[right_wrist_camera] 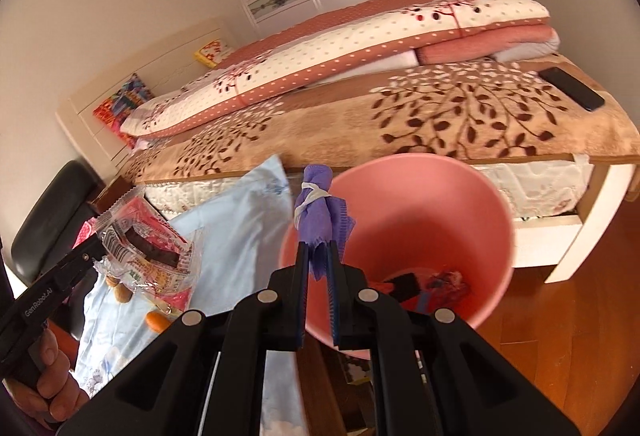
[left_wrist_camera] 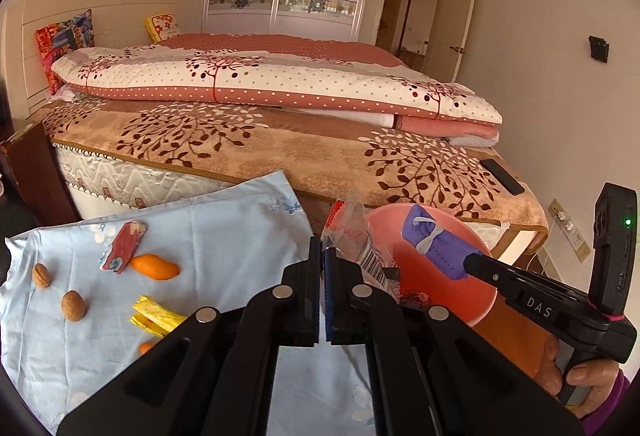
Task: Collect trash
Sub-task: 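Carry the snack bag and purple cloth over the bucket and open both tools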
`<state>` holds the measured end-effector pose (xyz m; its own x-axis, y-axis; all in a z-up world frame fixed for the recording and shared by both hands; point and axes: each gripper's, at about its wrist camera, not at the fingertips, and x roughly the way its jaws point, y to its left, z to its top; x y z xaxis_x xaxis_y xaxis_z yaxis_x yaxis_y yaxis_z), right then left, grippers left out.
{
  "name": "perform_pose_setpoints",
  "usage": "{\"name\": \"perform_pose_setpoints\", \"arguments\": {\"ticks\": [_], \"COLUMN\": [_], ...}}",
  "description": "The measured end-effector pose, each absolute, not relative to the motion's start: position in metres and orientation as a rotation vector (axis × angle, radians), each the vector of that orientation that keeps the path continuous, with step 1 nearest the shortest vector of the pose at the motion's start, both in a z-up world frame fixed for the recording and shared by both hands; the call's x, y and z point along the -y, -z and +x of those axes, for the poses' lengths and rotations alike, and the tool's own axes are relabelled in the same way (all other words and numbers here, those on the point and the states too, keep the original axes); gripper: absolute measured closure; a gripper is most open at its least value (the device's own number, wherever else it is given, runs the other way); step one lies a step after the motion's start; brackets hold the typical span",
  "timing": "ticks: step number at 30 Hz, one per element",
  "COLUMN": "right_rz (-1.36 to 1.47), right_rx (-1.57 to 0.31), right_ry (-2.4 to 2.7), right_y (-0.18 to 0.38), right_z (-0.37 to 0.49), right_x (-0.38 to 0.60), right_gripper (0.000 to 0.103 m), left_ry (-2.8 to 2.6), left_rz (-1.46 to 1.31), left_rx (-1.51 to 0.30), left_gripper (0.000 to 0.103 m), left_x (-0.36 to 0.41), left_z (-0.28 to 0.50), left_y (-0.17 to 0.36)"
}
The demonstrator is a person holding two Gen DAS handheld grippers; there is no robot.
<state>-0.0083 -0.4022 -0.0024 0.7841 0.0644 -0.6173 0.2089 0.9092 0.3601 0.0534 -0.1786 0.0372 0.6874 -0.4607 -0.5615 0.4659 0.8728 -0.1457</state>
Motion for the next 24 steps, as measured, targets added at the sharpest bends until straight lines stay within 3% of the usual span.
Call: {"name": "perform_pose_setpoints", "arguments": {"ticks": [24], "right_rz": [0.497], "right_rx": [-0.728], "right_ry": [0.182], "right_y": [0.035], "right_z": [-0.017], "right_x": [0.451], "right_gripper": [0.094], "left_ry": [0.627], "left_rz": [0.111], "left_rx": [-0.69], "left_gripper": [0.102], "left_x": [0.272], "left_z": [0.061], "left_y": [-0.003]}}
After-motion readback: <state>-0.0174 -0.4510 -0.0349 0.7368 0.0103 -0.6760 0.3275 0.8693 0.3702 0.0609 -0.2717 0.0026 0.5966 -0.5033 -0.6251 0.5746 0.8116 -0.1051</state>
